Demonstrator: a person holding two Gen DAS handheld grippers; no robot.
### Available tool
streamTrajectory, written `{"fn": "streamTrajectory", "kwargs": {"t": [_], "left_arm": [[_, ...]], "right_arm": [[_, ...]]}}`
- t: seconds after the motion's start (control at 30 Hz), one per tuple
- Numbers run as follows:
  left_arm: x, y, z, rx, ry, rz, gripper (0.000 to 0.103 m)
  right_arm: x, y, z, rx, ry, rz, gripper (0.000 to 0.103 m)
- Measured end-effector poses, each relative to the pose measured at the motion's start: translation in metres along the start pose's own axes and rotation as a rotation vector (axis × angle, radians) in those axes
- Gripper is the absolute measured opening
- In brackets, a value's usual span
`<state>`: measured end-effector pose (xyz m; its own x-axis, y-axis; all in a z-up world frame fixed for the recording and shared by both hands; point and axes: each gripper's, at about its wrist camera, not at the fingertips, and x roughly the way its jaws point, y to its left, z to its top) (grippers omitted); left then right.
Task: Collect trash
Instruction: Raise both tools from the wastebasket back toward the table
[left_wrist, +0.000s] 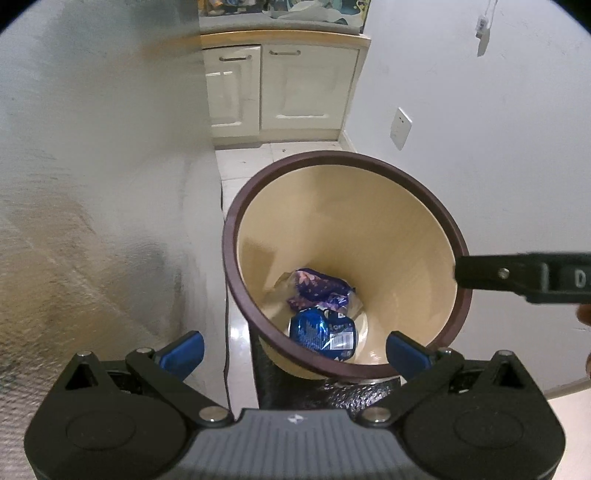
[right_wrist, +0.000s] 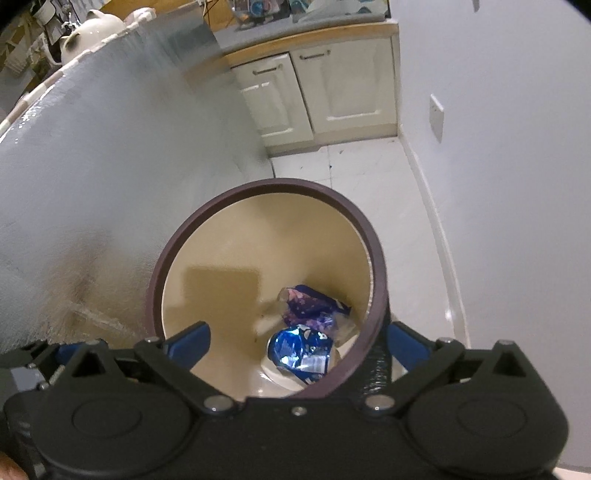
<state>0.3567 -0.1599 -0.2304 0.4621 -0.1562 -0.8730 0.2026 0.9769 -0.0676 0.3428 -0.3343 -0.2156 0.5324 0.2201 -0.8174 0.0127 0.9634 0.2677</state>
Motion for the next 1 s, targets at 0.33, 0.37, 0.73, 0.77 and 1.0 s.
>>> {"fn": "streamTrajectory", "kwargs": {"t": [0.33, 0.37, 0.73, 0.77, 1.0], "left_arm": [[-0.036, -0.001, -0.003, 0.002, -0.023, 0.02, 0.103], [-0.039, -0.001, -0.004, 0.003, -0.025, 0.021, 0.103], [-0.084, 0.002, -0.019, 0.007, -0.067, 0.018, 0.103], [-0.088, 0.002, -0.021, 0.008, -0.073, 0.017, 0.103], [-0.119, 0.002, -0.033, 0.019, -0.117, 0.007, 0.103]], "right_arm": [[-0.038, -0.003, -0.017, -0.025, -0.036, -0.065, 0.103], [-0.042, -0.003, -0.019, -0.025, -0.039, -0.067, 0.103], [-0.089, 0.004, -0.045, -0.024, -0.089, -0.107, 0.103], [-0.094, 0.006, -0.047, -0.028, -0.094, -0.112, 0.103], [-0.125, 0.011, -0.064, -0.026, -0.13, -0.119, 0.103]]}}
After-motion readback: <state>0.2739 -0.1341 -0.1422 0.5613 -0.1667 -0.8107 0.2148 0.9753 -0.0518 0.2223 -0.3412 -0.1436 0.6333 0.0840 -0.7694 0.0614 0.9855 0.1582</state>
